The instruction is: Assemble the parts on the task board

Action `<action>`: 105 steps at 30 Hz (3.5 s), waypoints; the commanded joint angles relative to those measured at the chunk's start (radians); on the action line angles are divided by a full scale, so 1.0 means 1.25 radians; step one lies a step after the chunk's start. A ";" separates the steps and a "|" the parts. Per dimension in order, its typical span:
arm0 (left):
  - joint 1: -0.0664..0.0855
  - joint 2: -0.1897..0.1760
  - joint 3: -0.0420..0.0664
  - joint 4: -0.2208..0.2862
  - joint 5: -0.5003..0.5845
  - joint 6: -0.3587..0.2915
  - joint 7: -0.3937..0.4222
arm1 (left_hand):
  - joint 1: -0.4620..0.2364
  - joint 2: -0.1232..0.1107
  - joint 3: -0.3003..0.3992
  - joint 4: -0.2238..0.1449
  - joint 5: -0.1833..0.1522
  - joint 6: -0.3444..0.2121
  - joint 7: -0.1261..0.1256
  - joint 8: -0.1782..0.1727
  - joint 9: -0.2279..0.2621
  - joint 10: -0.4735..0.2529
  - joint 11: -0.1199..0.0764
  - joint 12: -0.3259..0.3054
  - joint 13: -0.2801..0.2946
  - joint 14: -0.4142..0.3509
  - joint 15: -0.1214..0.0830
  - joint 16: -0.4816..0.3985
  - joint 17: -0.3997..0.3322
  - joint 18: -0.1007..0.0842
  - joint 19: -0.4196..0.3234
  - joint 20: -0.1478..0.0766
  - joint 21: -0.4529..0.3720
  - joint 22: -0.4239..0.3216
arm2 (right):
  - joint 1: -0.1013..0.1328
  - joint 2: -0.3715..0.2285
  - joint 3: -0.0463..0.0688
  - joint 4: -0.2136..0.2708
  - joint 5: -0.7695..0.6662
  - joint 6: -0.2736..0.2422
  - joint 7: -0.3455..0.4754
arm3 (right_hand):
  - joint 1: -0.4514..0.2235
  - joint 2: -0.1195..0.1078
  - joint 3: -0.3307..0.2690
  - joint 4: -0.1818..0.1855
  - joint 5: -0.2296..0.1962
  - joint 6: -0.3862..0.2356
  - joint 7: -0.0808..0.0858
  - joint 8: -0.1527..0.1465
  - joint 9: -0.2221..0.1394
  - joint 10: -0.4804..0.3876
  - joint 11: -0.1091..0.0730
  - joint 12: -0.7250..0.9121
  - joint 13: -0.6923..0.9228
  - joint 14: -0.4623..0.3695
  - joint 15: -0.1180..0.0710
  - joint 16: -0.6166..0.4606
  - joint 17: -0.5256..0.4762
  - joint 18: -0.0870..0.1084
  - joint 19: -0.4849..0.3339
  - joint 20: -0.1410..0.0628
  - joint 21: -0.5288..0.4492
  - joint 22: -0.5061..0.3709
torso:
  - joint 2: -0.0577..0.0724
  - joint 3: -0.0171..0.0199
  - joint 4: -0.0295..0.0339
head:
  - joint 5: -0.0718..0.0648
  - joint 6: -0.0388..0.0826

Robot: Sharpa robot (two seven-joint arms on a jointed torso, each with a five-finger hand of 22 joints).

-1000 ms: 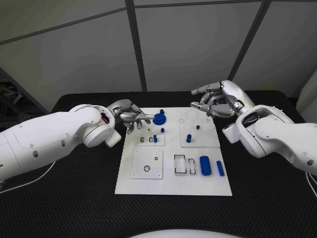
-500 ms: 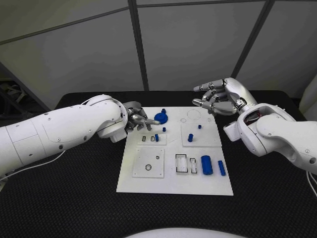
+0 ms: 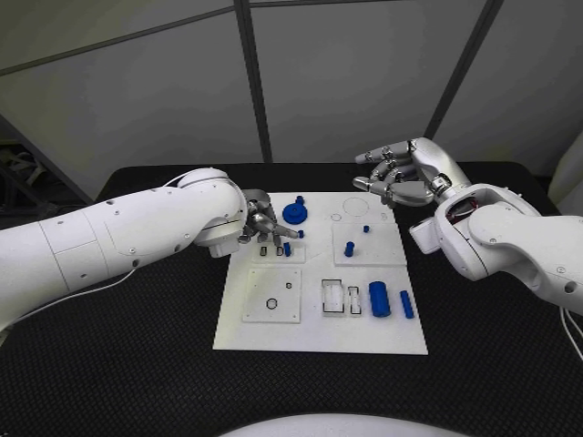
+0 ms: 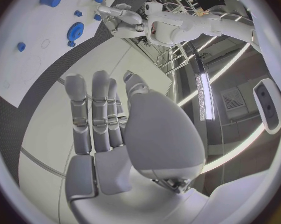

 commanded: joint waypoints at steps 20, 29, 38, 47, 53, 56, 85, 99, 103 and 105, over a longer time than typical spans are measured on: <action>0.002 0.030 0.000 -0.020 -0.024 0.077 -0.011 | 0.030 -0.003 0.013 -0.008 -0.003 -0.015 0.001 0.002 0.040 -0.003 0.004 -0.019 0.012 0.036 -0.001 -0.013 0.007 -0.001 -0.015 0.002 0.000 0.001 | 0.002 0.008 0.001 0.002 0.019 0.010 -0.011 | -0.002 0.003 0.001 0.003 0.005 0.000 0.002 -0.003 0.000 -0.002 0.003 -0.006 -0.008 0.001 0.002 -0.012 0.000 0.009 -0.011 0.002 -0.026 -0.019 | 0.000 -0.0007 0.0013 | 0.002 -0.008; 0.002 0.034 0.000 -0.023 -0.028 0.084 -0.012 | 0.044 -0.002 0.019 -0.014 -0.003 -0.017 0.001 0.001 0.055 -0.003 0.004 -0.024 0.018 0.035 0.000 -0.014 0.007 -0.001 -0.018 0.003 0.001 0.002 | 0.002 0.009 0.001 0.005 0.027 0.015 -0.014 | -0.002 0.004 0.002 0.003 0.008 -0.001 0.002 -0.003 0.000 -0.003 0.003 -0.006 -0.010 0.002 0.002 -0.014 0.001 0.010 -0.012 0.002 -0.031 -0.023 | 0.000 -0.0004 0.0002 | 0.003 -0.008; 0.002 0.036 0.000 -0.023 -0.029 0.086 -0.010 | 0.098 0.018 0.048 -0.054 -0.003 -0.018 0.000 0.001 0.085 -0.002 0.003 -0.026 0.035 0.036 -0.002 -0.013 0.010 0.000 -0.020 0.003 0.003 0.008 | 0.002 0.011 0.001 0.003 0.028 0.006 -0.008 | -0.001 0.006 0.006 0.003 0.018 0.000 0.002 -0.003 0.000 -0.002 0.003 -0.005 -0.013 0.004 0.002 -0.018 0.002 0.009 -0.007 0.002 -0.030 -0.019 | 0.000 -0.0007 0.0004 | 0.003 -0.010; 0.002 0.035 0.000 -0.023 -0.001 0.079 -0.003 | 0.193 0.074 0.108 -0.142 0.043 -0.023 -0.008 0.002 0.128 -0.002 -0.003 -0.031 0.055 0.035 -0.008 -0.011 0.013 0.001 -0.028 -0.004 0.001 0.008 | 0.002 0.011 0.001 0.000 0.029 -0.001 -0.004 | -0.001 0.004 0.010 0.002 0.040 0.000 0.002 -0.003 0.000 -0.002 0.002 -0.004 -0.020 0.008 0.001 -0.025 0.005 0.009 -0.003 0.002 -0.036 -0.022 | 0.000 -0.0007 0.0004 | 0.003 -0.012; 0.002 0.027 0.000 -0.015 0.035 0.049 0.006 | 0.213 0.102 0.130 -0.209 0.106 -0.034 -0.007 0.009 0.194 0.000 -0.002 -0.033 0.078 0.034 -0.010 -0.011 0.014 0.001 -0.035 -0.006 0.003 0.014 | 0.002 0.011 0.001 -0.003 0.032 0.001 -0.001 | -0.001 0.004 0.010 0.002 0.043 0.000 0.002 -0.003 0.000 -0.003 0.002 -0.004 -0.021 0.008 0.001 -0.026 0.005 0.009 -0.003 0.002 -0.039 -0.025 | 0.000 -0.0006 0.0010 | 0.000 -0.012; 0.002 0.019 0.000 -0.007 0.053 0.027 0.010 | 0.210 0.107 0.133 -0.229 0.123 -0.038 -0.007 0.010 0.216 0.000 -0.002 -0.036 0.084 0.034 -0.009 -0.010 0.015 0.000 -0.035 -0.005 0.004 0.018 | 0.002 0.011 0.001 -0.007 0.033 0.002 -0.001 | -0.001 0.004 0.011 0.002 0.044 0.000 0.002 -0.003 0.000 -0.003 0.003 -0.004 -0.021 0.008 0.001 -0.026 0.005 0.009 -0.003 0.002 -0.040 -0.026 | -0.001 -0.0007 0.0013 | 0.000 -0.012; -0.021 -0.045 -0.001 0.066 0.007 -0.079 0.029 | 0.163 0.117 0.135 -0.305 0.188 -0.036 -0.009 0.002 0.286 0.017 -0.004 0.003 0.143 0.048 -0.013 0.026 0.056 -0.007 -0.006 -0.008 0.035 0.071 | 0.008 0.012 0.000 -0.050 0.036 0.019 0.001 | -0.010 0.005 0.012 0.008 0.030 -0.002 0.004 -0.003 -0.001 -0.008 0.005 -0.005 -0.029 0.005 0.003 -0.037 0.007 0.013 -0.012 0.003 -0.070 -0.052 | 0.000 -0.0011 0.0008 | 0.006 -0.015; -0.034 -0.043 -0.001 0.066 -0.033 -0.072 0.029 | 0.154 0.119 0.136 -0.325 0.196 -0.033 -0.009 -0.004 0.295 0.016 -0.004 -0.006 0.143 0.048 -0.013 0.025 0.054 -0.007 -0.008 -0.008 0.034 0.071 | 0.008 0.013 0.000 -0.049 0.027 0.026 0.000 | -0.008 0.004 0.013 0.006 0.028 -0.003 0.004 -0.003 -0.001 -0.009 0.005 -0.005 -0.031 0.004 0.004 -0.040 0.007 0.014 -0.014 0.003 -0.077 -0.057 | 0.000 -0.0011 0.0016 | 0.006 -0.015; -0.035 -0.045 -0.001 0.067 -0.035 -0.071 0.027 | 0.150 0.120 0.137 -0.331 0.200 -0.032 -0.009 -0.006 0.297 0.017 -0.004 -0.007 0.145 0.048 -0.013 0.026 0.055 -0.007 -0.008 -0.008 0.034 0.072 | 0.008 0.014 0.000 -0.049 0.023 0.027 0.000 | -0.008 0.004 0.013 0.006 0.028 -0.003 0.004 -0.003 -0.001 -0.010 0.005 -0.006 -0.031 0.004 0.004 -0.041 0.007 0.015 -0.015 0.003 -0.079 -0.059 | 0.000 -0.0010 0.0012 | 0.007 -0.016; -0.035 -0.047 -0.001 0.069 -0.035 -0.069 0.026 | 0.145 0.122 0.137 -0.339 0.206 -0.031 -0.009 -0.008 0.301 0.017 -0.004 -0.008 0.147 0.048 -0.013 0.026 0.055 -0.007 -0.008 -0.008 0.035 0.073 | 0.008 0.014 0.000 -0.049 0.022 0.027 0.000 | -0.008 0.004 0.013 0.006 0.028 -0.003 0.004 -0.003 -0.001 -0.010 0.005 -0.006 -0.031 0.004 0.004 -0.041 0.007 0.015 -0.015 0.003 -0.079 -0.059 | 0.000 -0.0012 0.0012 | 0.008 -0.017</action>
